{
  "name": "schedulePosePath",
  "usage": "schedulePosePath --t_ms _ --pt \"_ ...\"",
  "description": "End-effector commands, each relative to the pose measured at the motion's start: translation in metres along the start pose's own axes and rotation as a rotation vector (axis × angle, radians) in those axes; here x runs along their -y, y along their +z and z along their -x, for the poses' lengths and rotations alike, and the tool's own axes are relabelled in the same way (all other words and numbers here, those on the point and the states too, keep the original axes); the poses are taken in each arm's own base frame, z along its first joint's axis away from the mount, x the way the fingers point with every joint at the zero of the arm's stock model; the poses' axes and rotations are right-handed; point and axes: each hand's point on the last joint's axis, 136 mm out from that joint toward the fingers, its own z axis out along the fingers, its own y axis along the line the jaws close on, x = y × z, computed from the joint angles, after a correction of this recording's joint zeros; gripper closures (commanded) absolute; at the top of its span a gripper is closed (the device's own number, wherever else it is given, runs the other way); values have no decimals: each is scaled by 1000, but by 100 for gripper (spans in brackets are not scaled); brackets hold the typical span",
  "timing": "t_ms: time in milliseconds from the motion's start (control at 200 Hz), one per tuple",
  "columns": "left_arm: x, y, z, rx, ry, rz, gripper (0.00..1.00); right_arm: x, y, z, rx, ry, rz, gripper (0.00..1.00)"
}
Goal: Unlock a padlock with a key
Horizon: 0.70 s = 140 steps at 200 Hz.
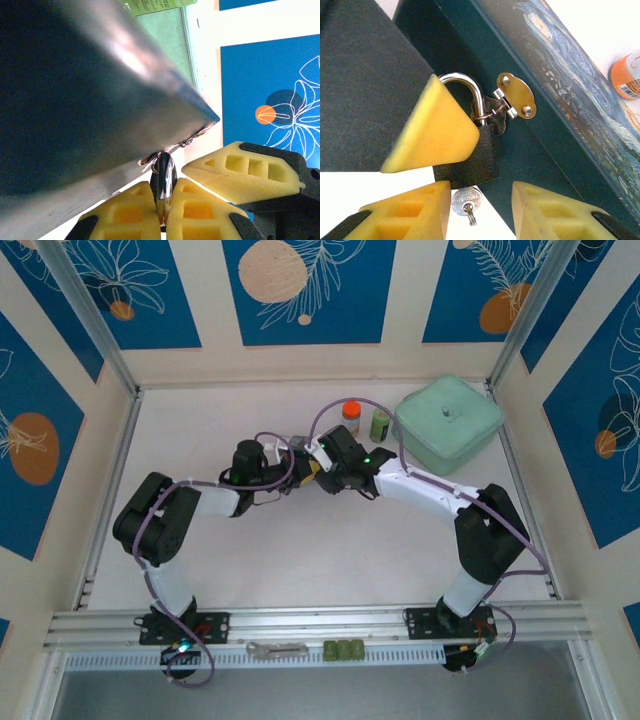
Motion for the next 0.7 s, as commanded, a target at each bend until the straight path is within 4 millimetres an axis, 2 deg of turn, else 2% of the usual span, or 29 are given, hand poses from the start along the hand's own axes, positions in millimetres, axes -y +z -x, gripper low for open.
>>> schedulePosePath --t_ms 0,175,335,695 --pt "36 -2 3 -5 82 -80 100 -1 7 5 15 -34 -26 62" --pt "37 0 4 -9 76 -83 100 -12 6 3 11 -57 -8 64" --pt "37 0 5 -4 79 -83 100 -17 3 -1 8 -52 3 61" --pt "37 -2 5 -6 76 -82 100 -1 9 -8 -28 -35 -75 57"
